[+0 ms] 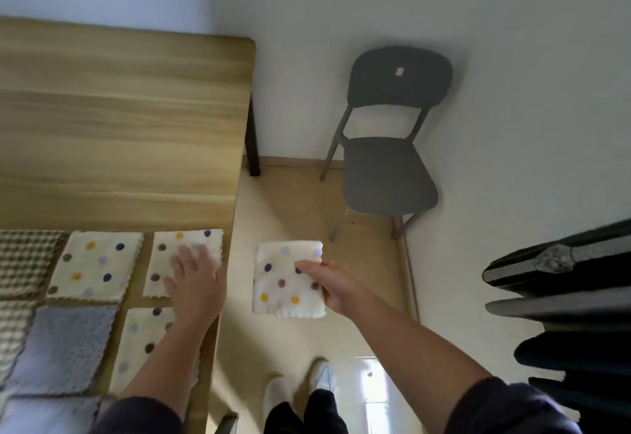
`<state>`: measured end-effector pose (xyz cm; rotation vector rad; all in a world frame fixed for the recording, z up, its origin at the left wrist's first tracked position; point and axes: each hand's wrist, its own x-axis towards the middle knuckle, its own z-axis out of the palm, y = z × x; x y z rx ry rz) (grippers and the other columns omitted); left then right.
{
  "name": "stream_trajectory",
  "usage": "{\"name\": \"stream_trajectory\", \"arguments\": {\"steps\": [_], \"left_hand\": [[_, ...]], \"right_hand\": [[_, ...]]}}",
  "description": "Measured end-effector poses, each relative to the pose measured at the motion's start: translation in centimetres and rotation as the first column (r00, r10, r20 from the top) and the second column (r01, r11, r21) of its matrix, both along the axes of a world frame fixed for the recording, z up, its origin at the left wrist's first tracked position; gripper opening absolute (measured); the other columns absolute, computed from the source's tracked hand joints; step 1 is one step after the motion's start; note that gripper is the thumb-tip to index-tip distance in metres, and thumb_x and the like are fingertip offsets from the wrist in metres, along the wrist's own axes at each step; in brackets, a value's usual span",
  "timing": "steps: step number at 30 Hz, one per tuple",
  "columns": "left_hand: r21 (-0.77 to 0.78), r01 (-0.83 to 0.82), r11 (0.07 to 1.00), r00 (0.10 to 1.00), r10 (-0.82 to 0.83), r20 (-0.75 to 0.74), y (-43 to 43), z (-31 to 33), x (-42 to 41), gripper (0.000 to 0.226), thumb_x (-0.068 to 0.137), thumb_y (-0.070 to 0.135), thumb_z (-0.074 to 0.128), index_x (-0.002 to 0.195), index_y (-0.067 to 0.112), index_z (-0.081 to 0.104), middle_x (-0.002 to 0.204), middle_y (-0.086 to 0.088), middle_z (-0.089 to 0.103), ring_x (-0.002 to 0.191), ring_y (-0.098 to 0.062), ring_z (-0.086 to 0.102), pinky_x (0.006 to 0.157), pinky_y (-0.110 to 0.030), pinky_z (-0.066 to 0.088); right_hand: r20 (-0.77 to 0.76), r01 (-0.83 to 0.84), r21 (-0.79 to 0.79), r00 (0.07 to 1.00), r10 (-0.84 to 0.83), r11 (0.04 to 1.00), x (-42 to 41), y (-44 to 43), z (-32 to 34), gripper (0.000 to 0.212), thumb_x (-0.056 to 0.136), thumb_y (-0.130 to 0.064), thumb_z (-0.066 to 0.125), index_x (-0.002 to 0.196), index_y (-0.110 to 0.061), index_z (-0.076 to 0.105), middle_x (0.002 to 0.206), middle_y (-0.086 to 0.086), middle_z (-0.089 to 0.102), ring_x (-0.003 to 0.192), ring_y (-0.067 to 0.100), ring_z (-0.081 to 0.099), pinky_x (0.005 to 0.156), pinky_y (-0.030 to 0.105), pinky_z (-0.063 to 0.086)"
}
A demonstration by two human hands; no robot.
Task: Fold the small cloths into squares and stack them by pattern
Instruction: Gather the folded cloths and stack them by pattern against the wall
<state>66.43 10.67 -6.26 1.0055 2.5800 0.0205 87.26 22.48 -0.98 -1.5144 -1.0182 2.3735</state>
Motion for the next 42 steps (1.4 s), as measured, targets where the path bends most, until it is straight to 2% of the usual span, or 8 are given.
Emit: {"name": "stream_trajectory", "arguments": {"steps": [4,7,16,23,29,33,37,42], "left_hand": [[0.177,-0.008,0.984,1.0,0.006,0.008,0.7,0.6,-0.4,0.041,0.1,0.03,0.033,0.136,0.011,0.043,0.144,-0.021,0.038,0.13,-0.039,0.038,0.103,-0.054,0.036],[0.34,-0.246,0.908,0.968,0.246,0.042,1.0,1.7,-2.2,0.034,0.095,0.016,0.046,0.125,0.007,0.056,0.129,-0.019,0.052,0.118,-0.037,0.047,0.097,-0.051,0.04],[0.089,-0.592,0.801,0.796,0.563,0.223,1.5,2.9,-6.9,0.041,0.081,0.034,0.064,0.115,0.012,0.057,0.113,-0.014,0.063,0.108,-0.036,0.056,0.097,-0.051,0.039],[0.09,-0.575,0.813,0.709,0.441,0.55,4.1,5.3,-8.0,0.015,0.09,0.017,0.056,0.101,0.007,0.053,0.091,-0.008,0.056,0.076,-0.022,0.05,0.066,-0.035,0.039],[0.133,-0.604,0.786,0.484,0.228,0.845,7.6,7.3,-8.5,0.02,0.091,0.012,0.059,0.111,0.009,0.056,0.105,-0.014,0.066,0.094,-0.036,0.063,0.078,-0.054,0.055],[0.125,-0.666,0.735,0.393,0.205,0.896,10.5,8.1,-8.9,0.022,0.092,0.018,0.06,0.113,0.009,0.063,0.104,-0.018,0.069,0.095,-0.039,0.066,0.08,-0.061,0.054],[0.133,-0.743,0.656,0.332,0.19,0.924,13.6,9.1,-8.7,0.018,0.094,0.014,0.057,0.11,0.008,0.063,0.101,-0.019,0.07,0.093,-0.039,0.066,0.078,-0.057,0.055],[0.12,-0.804,0.582,0.267,0.174,0.948,18.0,10.0,-8.9,0.021,0.094,0.013,0.056,0.114,0.01,0.062,0.102,-0.019,0.07,0.094,-0.038,0.066,0.071,-0.049,0.055]], "right_hand": [[0.016,-0.002,-0.002,1.0,0.002,1.0,-0.6,1.3,0.2,0.004,0.09,-0.013,0.065,0.087,-0.011,0.066,0.085,0.004,0.072,0.079,0.018,0.069,0.076,0.032,0.057],[0.022,0.023,0.001,0.999,-0.023,1.0,-0.8,1.7,0.1,0.004,0.091,-0.014,0.064,0.092,-0.011,0.067,0.096,0.009,0.072,0.088,0.023,0.069,0.086,0.038,0.055],[0.009,0.095,-0.056,0.995,-0.095,0.994,-3.4,2.6,0.5,0.023,0.09,-0.017,0.067,0.11,-0.007,0.064,0.103,0.008,0.074,0.098,0.024,0.069,0.085,0.037,0.055],[-0.001,0.183,-0.096,0.983,-0.184,0.978,-5.0,5.9,1.0,0.039,0.086,-0.018,0.072,0.119,-0.003,0.06,0.108,0.012,0.072,0.102,0.027,0.068,0.091,0.042,0.054],[-0.055,0.134,-0.094,0.989,-0.139,0.987,-5.8,11.2,2.7,0.033,0.086,-0.018,0.068,0.115,-0.003,0.063,0.108,0.014,0.072,0.099,0.029,0.069,0.081,0.041,0.056],[-0.056,0.064,-0.073,0.996,-0.068,0.995,-6.2,15.8,3.6,0.057,0.07,-0.025,0.072,0.122,-0.004,0.06,0.112,0.016,0.07,0.105,0.034,0.066,0.086,0.047,0.054],[-0.085,-0.017,-0.069,0.996,0.011,0.997,-7.0,20.2,4.8,0.053,0.072,-0.028,0.069,0.121,-0.007,0.06,0.11,0.014,0.071,0.1,0.033,0.068,0.08,0.046,0.056],[-0.078,-0.062,-0.028,0.995,0.059,0.998,-8.9,25.6,6.0,0.054,0.075,-0.029,0.07,0.125,-0.01,0.059,0.115,0.013,0.069,0.109,0.035,0.063,0.093,0.053,0.05]]}}
